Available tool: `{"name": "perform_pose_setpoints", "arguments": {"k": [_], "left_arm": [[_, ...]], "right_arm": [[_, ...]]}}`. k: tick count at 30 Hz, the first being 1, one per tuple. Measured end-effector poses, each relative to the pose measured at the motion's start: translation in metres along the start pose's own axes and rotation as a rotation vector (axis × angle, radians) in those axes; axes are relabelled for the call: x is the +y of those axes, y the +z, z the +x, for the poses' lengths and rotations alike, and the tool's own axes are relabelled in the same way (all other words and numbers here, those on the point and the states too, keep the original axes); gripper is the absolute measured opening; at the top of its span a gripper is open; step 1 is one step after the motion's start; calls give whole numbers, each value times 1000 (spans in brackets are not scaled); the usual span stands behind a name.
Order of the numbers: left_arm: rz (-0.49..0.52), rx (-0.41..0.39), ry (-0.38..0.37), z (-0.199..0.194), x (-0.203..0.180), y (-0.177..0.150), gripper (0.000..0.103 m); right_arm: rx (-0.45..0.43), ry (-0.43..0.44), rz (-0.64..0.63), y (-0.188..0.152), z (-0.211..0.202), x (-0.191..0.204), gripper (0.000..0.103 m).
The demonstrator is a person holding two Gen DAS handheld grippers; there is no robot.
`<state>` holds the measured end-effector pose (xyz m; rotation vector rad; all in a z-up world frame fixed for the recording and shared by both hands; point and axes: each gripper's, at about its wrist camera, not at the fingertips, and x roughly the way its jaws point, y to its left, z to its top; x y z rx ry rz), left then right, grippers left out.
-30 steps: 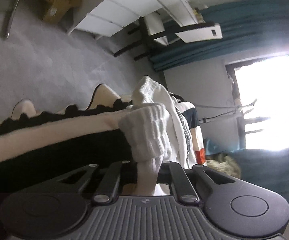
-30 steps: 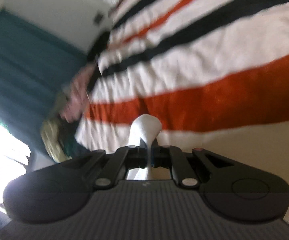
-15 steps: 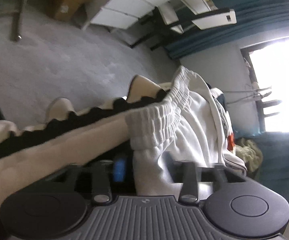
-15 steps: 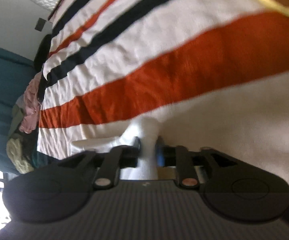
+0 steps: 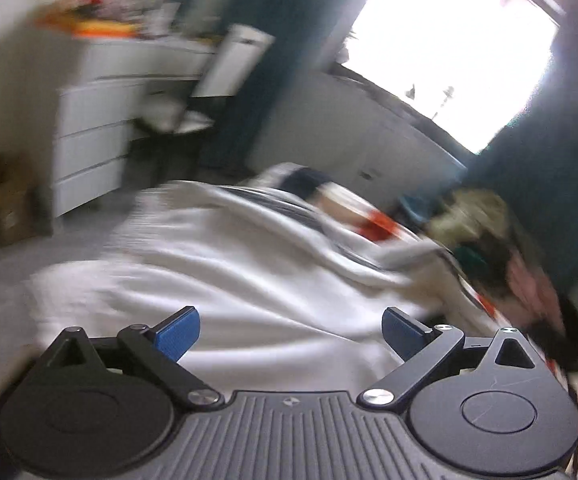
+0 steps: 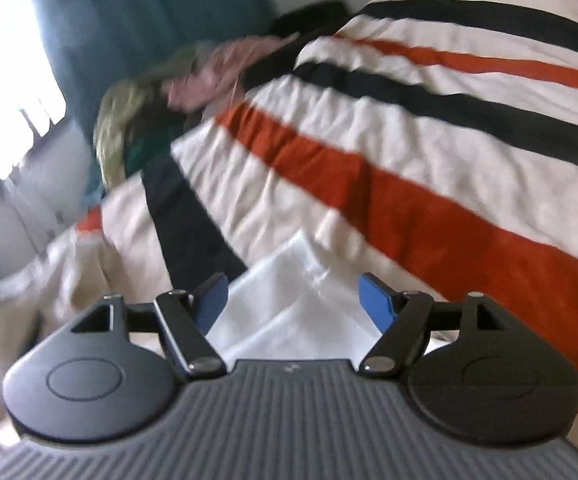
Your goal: Fold clothes
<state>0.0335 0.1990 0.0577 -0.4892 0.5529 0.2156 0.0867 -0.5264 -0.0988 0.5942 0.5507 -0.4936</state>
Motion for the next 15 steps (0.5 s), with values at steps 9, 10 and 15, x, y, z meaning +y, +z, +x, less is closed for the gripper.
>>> {"name": "perform_pose_setpoints", "arguments": {"k": [9,10,15], "left_arm": [[272,102,-200,62,-131,-92,98],[297,103,-217,66,-136,-105,98],[431,169,-204,90,-133,-150,98]], "right_arm": [[34,25,58,0,44,-19,75],[40,23,37,-1,47,-17,74],[51,-12,11,-2,67,-15,74]]}}
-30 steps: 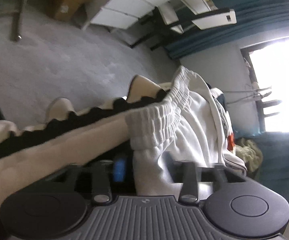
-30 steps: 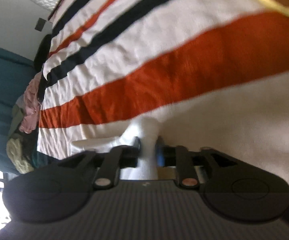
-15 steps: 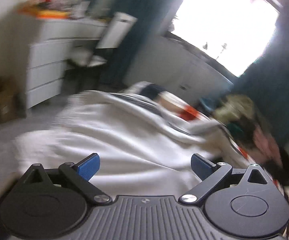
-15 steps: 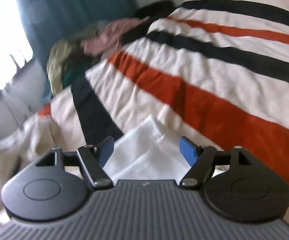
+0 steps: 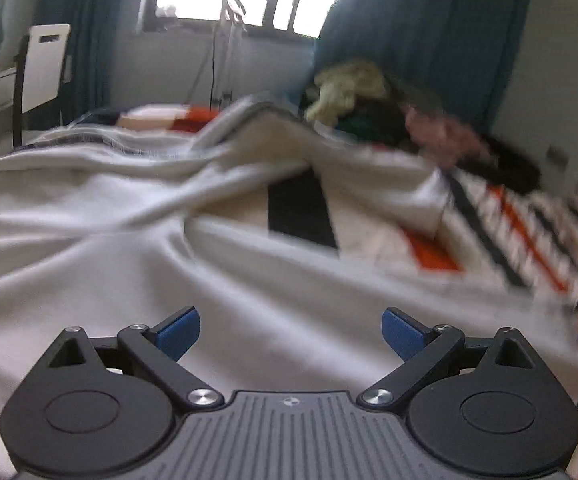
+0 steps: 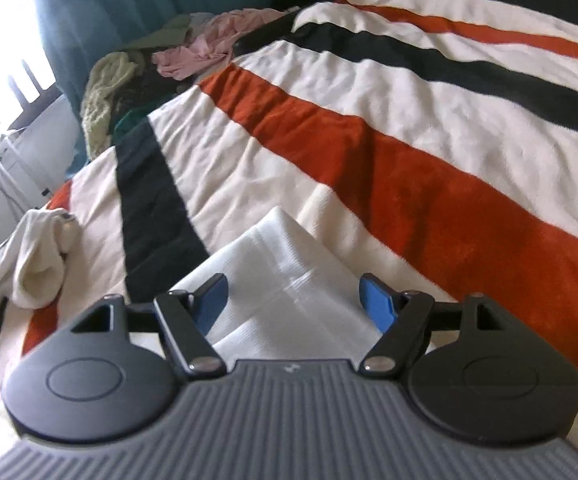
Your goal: Fold clothes
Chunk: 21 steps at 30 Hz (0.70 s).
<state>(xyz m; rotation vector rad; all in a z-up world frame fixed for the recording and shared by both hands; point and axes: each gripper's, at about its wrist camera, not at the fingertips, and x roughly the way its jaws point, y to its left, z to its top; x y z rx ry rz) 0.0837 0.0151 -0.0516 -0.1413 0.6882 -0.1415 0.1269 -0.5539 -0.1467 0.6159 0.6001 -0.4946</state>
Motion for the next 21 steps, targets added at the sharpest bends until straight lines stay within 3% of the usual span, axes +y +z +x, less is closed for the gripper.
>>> {"name": "perform_pose_setpoints", "arguments": {"k": [3,5,6,9,11,14,16,21], "left_arm": [[-34,72,-46,16,2,-6,98],[-30,69,-35,21,6,-7,98],[-18,64,-28,23,6,-9,98],[0,54,-24,28,3,-11,99],[-22,57,-41,30,3,-11,99],[-62,52,-65,30,7,-9,99],[-63,42,-58,29,7,-10,99],[-54,28,-39,29,5,-9,99]], "right_arm": [[-1,18,-28,1,9,3,75],[10,38,-62,-2,13,9,75],[12,41,-80,-4,14,12,69],[4,5,-121,-6,14,16,34],[-4,24,-45,-3,13,11,14],[-87,-37,48,1,4,4,11],[-130,-61,46,1,1,1,11],[-107,-87,7,-2,4,3,15]]}}
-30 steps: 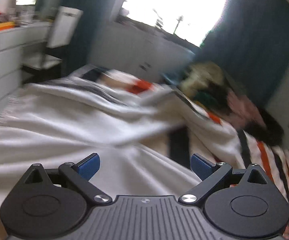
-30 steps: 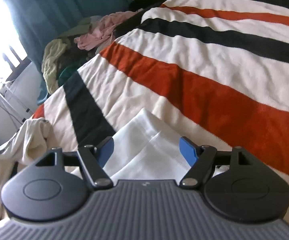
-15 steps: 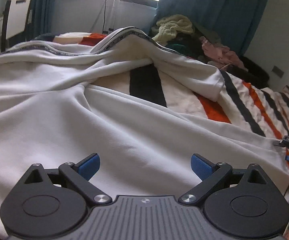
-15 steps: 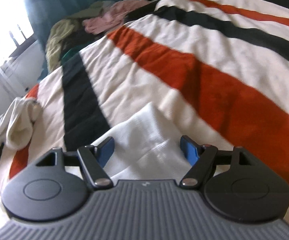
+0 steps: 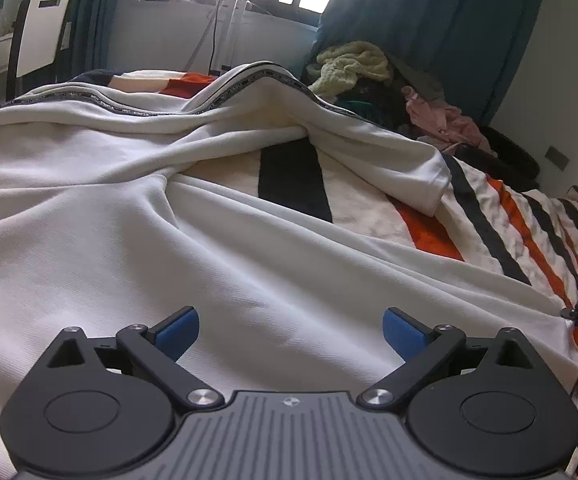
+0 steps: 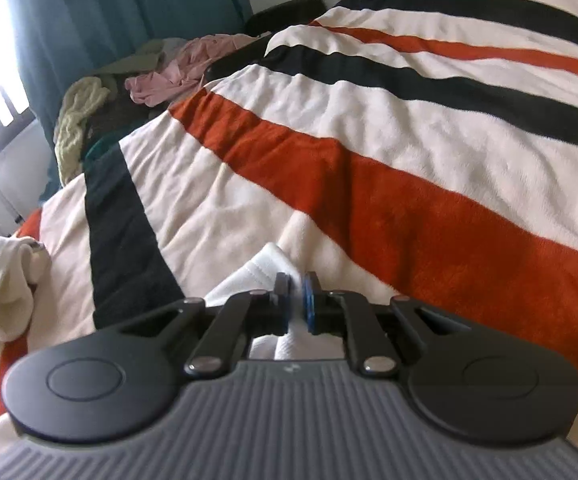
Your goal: Fold clothes
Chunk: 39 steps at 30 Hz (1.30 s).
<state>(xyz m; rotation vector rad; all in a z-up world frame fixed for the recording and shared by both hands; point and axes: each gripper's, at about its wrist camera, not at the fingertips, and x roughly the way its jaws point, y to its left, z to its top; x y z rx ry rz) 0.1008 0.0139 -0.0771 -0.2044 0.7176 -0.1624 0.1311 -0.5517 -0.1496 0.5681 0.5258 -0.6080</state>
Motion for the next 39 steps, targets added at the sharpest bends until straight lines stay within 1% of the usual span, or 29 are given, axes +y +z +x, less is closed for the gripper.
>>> {"name": "perform_pose_setpoints", "arguments": {"k": [1,2,3,4,5,6,7,11,13,17,20,23,26,30,35,37,39], "left_arm": [[3,-6,-1,-1,0,0,99],[6,-10,0,-2,-1,0,99],[8,-15,3,-3,-1,0,99],[9,-19,3,-4,-1,1,100],[10,-22,5,-4,-1,1,100],[11,-25,6,-5,-1,1,100],[13,-27,8,-5,0,2,100],[17,-34,18,-5,1,1,100],[18,-37,27,-6,2,1,100],[20,-64,37,-12,2,2,100],[33,-95,46,-19,1,2,100],[46,-120,57,-27,1,2,100],[50,-141,58,-33,2,2,101],[48,-155,64,-38,5,2,101],[75,-146,106,-39,5,-6,100],[79,-144,122,-39,3,-7,100],[90,-143,137,-38,1,-8,100]], "right_arm": [[-9,-12,-8,1,-3,3,17],[-24,-46,-38,3,-8,10,23],[-43,-87,-67,4,-13,16,44],[-72,-141,-87,4,-20,23,71],[-104,-144,-93,3,-29,28,80],[-132,-141,-100,3,-37,33,85],[-148,-119,-111,3,-45,38,83],[-205,-22,-178,2,-84,68,83],[-225,40,-197,-2,-108,81,83],[-228,190,-144,-17,-151,95,83],[-246,260,-131,-41,-179,107,83],[-261,302,-186,-64,-204,117,83],[-247,340,-189,-81,-223,118,83],[-236,348,-204,-102,-238,122,83],[-220,405,-250,-109,-240,137,83],[-209,436,-253,-110,-241,137,83],[-201,444,-258,-109,-239,136,83]]}}
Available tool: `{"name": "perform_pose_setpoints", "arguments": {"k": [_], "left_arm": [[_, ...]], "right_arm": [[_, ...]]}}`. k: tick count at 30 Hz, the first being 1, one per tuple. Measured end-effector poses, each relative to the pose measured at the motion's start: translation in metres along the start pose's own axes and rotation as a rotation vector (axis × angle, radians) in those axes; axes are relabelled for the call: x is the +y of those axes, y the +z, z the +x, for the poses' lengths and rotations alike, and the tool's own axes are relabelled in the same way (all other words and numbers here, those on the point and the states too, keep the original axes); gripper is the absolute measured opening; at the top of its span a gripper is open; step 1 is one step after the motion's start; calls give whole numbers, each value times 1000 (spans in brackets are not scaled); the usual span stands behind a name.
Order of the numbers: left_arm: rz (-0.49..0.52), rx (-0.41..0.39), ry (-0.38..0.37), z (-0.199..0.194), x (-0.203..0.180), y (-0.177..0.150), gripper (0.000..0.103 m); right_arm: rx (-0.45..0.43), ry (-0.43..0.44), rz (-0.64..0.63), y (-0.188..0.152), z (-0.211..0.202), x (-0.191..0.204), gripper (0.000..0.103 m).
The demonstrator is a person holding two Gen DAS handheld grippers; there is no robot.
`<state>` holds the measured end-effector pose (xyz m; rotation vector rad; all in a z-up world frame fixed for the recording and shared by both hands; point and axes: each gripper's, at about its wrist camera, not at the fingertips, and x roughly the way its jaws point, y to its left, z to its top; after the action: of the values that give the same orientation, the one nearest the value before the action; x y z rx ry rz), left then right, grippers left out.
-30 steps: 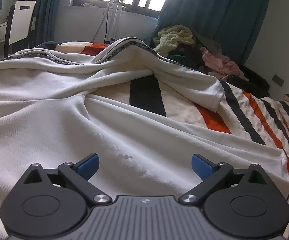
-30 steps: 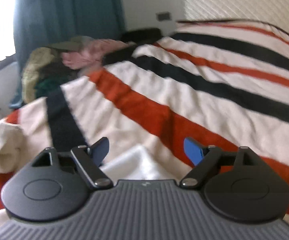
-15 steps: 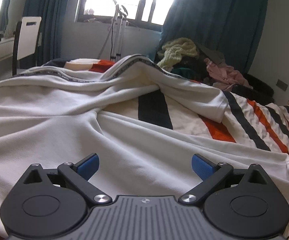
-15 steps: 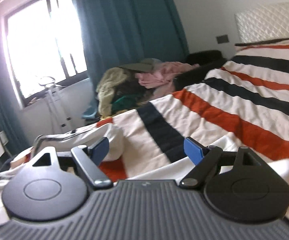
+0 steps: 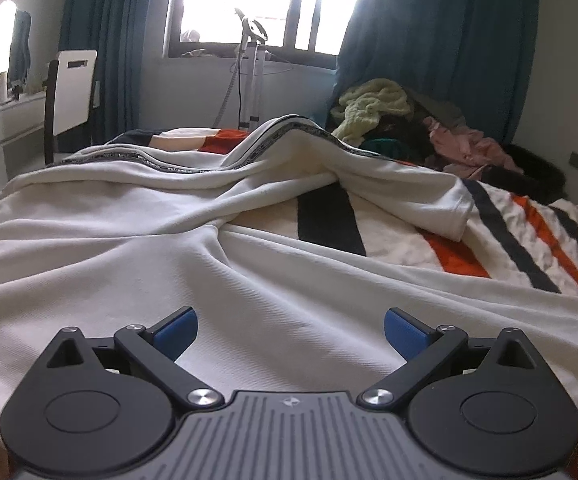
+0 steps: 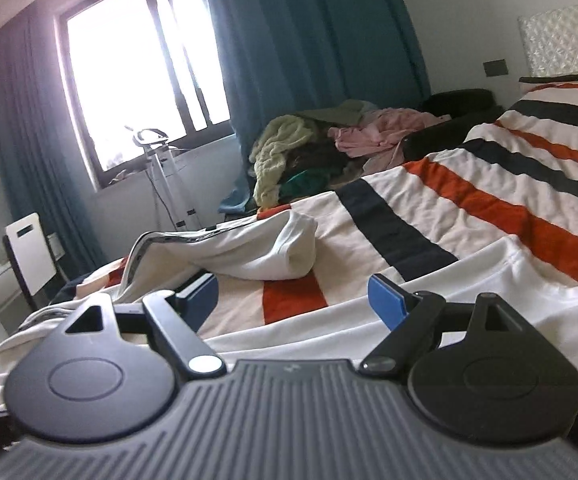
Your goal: Fold clothes
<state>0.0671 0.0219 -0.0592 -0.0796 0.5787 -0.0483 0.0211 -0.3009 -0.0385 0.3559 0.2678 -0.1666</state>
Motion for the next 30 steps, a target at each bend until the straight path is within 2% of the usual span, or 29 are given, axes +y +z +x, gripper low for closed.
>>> {"name": "perform_pose_setpoints", "arguments": {"k": [8,14,16,20,25,28,30], "left_arm": [[90,2,27,5,-18,-5,101],[97,29,41,15,-22,-1,100],[74,9,37,16,-23,14,100],[23,-79,27,10,-20,44,101],[-9,-108,51,6,-9,42,102],[-22,-128,37,-2,-5,37,102],[-10,-143,21,-4,-2,36,102]], "right_arm": [[16,6,30,-1,1,-5,83],[18,-21,63,-2,4,-14,83],[33,-35,75,-4,9,-18,83],[65,-60,90,-7,22,-26,83],[88,-68,123,-7,37,-27,85],[147,-73,68,-2,75,-7,85],[191,-33,35,0,113,10,83]]}}
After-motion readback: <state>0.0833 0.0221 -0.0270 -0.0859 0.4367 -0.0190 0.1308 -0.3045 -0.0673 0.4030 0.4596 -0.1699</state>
